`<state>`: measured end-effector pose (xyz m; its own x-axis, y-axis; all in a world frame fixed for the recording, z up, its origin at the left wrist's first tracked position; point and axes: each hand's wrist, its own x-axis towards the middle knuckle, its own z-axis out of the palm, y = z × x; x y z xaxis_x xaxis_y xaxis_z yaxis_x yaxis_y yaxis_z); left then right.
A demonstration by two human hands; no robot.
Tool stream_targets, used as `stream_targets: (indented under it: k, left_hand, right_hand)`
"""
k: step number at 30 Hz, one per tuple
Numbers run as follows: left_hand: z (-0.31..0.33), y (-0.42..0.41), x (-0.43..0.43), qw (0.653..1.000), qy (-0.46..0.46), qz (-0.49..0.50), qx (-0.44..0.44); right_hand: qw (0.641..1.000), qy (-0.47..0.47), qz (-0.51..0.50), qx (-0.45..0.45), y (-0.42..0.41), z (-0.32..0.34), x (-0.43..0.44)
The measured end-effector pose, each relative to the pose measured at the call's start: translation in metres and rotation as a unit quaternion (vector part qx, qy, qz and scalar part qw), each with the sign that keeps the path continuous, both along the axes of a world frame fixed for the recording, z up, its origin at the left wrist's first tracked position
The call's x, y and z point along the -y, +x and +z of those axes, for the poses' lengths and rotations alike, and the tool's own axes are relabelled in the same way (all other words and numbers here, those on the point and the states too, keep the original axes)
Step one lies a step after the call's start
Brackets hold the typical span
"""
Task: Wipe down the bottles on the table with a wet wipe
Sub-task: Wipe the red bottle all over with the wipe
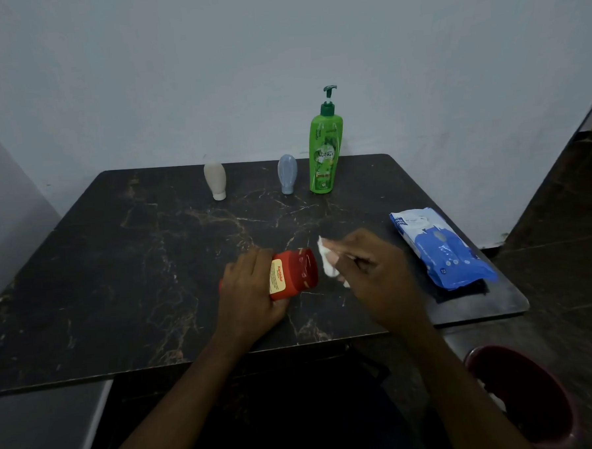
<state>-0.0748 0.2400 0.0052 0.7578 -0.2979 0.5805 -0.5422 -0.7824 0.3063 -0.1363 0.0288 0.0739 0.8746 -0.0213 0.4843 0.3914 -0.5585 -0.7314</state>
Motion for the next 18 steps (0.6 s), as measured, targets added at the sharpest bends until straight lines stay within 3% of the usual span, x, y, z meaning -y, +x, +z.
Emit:
stream_targets:
  k: [5,8,12,18]
  left_hand:
    - [-0.005,0.002,-0.003,1.000,0.010,0.010,0.002]
    - [-0.003,0.001,-0.003,1.000,0.008,0.011,0.005]
    - [0.000,0.000,-0.001,1.000,0.013,0.003,0.013]
    - [-0.003,0.001,-0.001,0.999,0.033,-0.001,0.020]
  right_hand:
    - [0.994,-0.084,-0.026,0.059,-0.006,-0.015,-0.030]
    - [0.991,-0.114,0.020,0.074,-0.027,-0.026,-0.024]
    - [0.995,-0.055,0.087,-0.006,-0.024,-0.015,0.008]
    - [0.999,-0.031,-0.001,0.013,0.006,-0.007,-0.012]
